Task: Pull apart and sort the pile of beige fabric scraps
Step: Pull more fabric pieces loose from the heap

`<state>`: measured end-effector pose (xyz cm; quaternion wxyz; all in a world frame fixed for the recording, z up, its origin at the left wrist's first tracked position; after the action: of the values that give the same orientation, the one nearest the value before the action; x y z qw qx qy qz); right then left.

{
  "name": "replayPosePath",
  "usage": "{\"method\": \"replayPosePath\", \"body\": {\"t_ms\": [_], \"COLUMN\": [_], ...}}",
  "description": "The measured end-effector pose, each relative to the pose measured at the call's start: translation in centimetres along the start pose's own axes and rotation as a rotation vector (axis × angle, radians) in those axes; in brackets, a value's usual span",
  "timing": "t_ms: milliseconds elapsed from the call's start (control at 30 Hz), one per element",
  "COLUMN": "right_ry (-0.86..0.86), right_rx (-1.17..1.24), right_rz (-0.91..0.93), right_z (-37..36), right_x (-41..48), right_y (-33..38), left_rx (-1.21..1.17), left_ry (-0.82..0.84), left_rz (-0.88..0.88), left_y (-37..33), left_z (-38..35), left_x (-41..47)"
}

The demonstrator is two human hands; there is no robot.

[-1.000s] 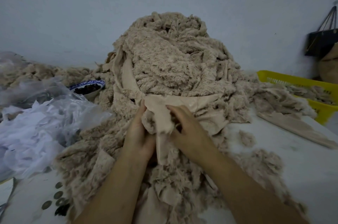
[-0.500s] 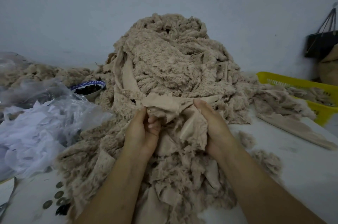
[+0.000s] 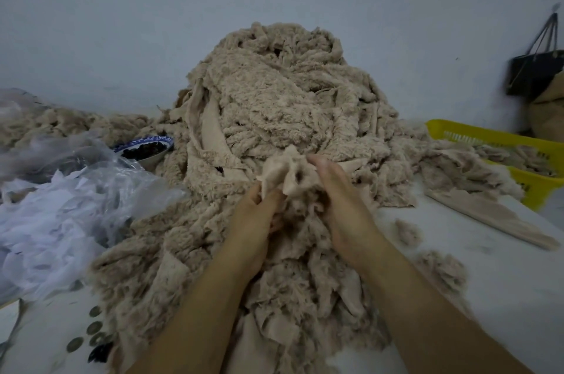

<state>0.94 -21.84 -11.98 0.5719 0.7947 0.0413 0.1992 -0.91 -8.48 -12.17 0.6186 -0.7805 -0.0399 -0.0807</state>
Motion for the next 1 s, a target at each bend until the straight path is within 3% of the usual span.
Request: {"method": "replayPosePath", "body": {"t_ms": [67, 133, 200, 333, 400, 567, 667, 867, 1000], "right_ry": [0.069, -0.004, -0.129, -0.152, -0.136, 0.002, -0.008, -0.357, -0.464], "right_rx": [-0.331, -0.627, -0.654, -0.247, -0.078, -0.298, -0.083, 0.431, 0.611], "right_rz": [-0.009, 0.038, 0.079, 0.031, 0.034, -0.115, -0.095, -0.056, -0.011], "right_z": [-1.2, -1.4, -0.8, 0.3, 1.2, 0.0, 0.4, 2.6, 3.4], "right_x": [-0.5, -0.5, -0.4, -0.2, -0.2, -0.5, -0.7, -0.3, -0.4], "right_y": [-0.3, -0.2, 0.2, 0.9, 1.1, -0.3, 0.1, 0.9, 1.1], "left_rx": [-0.084, -0.122, -0.205, -0.644, -0.734, -0.773, -0.868, -1.037, -0.945], "left_ry": [-0.014, -0.043, -0.085, -0.184, -0.224, -0.115, -0.204, -0.337, -0.252], "left_rz": [-0.010, -0.027, -0.022, 0.003, -0.017, -0.042, -0.011, -0.018, 0.065], "left_y": [-0.1, -0.1, 0.1, 0.2, 0.4, 0.2, 0.2, 0.3, 0.9], "left_z": [0.3, 0.7, 1.2, 3.4, 4.5, 3.7, 4.7, 5.4, 4.8], "left_x": [0.1, 0.2, 0.5, 1.4, 1.5, 1.4, 1.3, 1.8, 2.1]}}
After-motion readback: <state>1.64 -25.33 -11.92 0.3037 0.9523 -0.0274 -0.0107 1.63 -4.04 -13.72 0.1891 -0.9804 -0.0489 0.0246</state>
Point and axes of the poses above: each hand's wrist, its own x-axis towards the middle knuckle, its own z-axis out of the back of the hand, y = z × x, the point moved 5 cm from there along x, towards the middle knuckle, and after that the axes turned 8 degrees about y, right-handed, at the moved point
